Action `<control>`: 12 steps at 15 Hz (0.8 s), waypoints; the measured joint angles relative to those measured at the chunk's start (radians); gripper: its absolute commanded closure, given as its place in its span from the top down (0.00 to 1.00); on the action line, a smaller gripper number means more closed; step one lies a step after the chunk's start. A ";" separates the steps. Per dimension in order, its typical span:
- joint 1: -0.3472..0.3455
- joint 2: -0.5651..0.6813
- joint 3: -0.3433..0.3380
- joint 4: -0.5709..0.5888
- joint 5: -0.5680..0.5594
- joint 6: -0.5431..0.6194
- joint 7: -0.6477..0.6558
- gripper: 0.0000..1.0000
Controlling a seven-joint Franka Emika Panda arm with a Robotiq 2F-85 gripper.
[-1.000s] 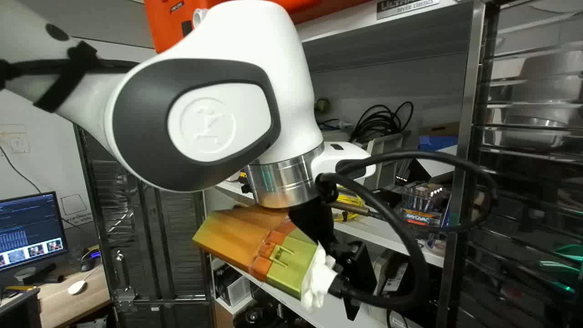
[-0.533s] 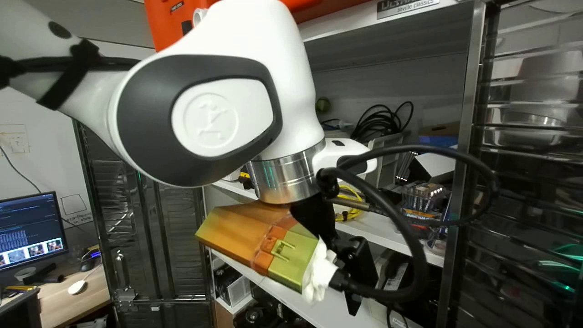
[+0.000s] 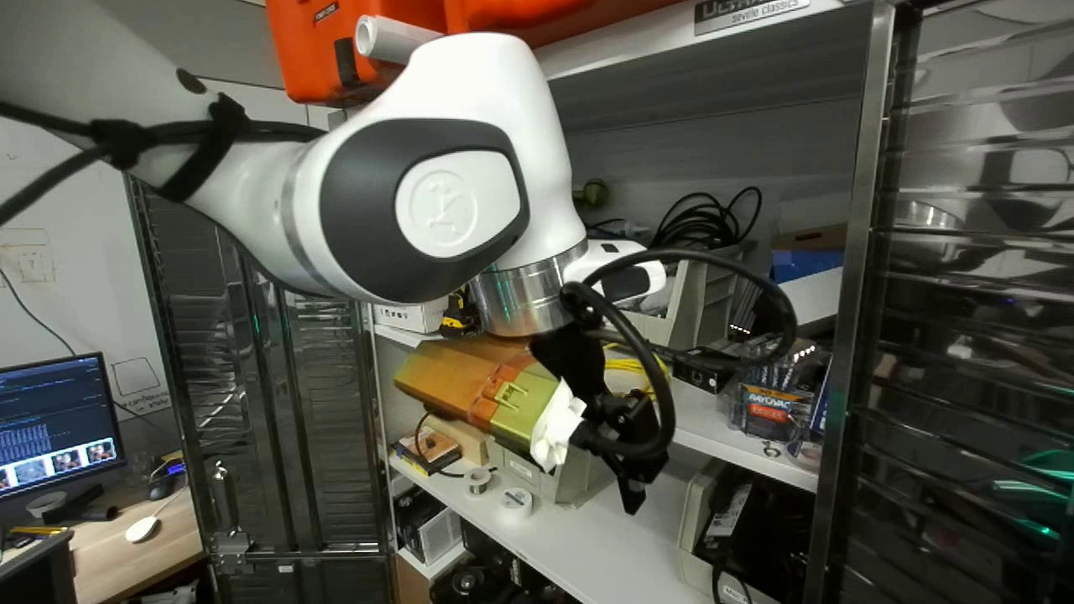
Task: Put the yellow cable in the gray box
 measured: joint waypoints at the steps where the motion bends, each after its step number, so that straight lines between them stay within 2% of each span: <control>1: 0.003 0.017 0.007 0.022 0.001 0.002 0.028 1.00; 6: 0.005 0.098 0.017 0.138 0.066 0.045 0.200 1.00; 12: 0.041 0.262 0.032 0.347 0.095 0.051 0.333 1.00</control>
